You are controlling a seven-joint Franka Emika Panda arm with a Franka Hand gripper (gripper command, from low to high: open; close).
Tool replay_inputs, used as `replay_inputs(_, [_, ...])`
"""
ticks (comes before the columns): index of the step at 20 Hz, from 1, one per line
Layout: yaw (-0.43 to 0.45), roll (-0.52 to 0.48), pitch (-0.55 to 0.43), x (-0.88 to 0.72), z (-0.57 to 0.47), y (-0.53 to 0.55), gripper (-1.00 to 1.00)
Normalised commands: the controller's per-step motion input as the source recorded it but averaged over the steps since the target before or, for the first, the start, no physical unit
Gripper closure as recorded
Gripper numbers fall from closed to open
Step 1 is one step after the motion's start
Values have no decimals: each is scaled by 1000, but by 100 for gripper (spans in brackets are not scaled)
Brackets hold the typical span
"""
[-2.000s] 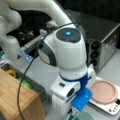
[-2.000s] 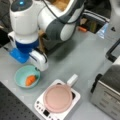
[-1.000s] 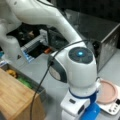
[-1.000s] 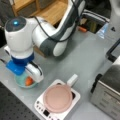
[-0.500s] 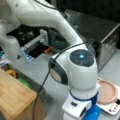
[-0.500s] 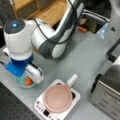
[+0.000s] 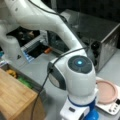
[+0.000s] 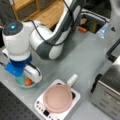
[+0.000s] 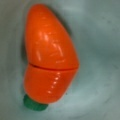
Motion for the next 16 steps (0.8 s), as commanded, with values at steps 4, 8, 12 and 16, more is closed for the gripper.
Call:
replay_inputs(4, [12, 167, 85, 309, 95, -163, -100])
replay_inputs(8, [-18, 121, 91, 284, 84, -55, -100])
replay_inputs(12, [-35, 88, 91, 263, 76, -29, -100])
replay_inputs(16, [-47, 38, 106, 238, 87, -14, -100])
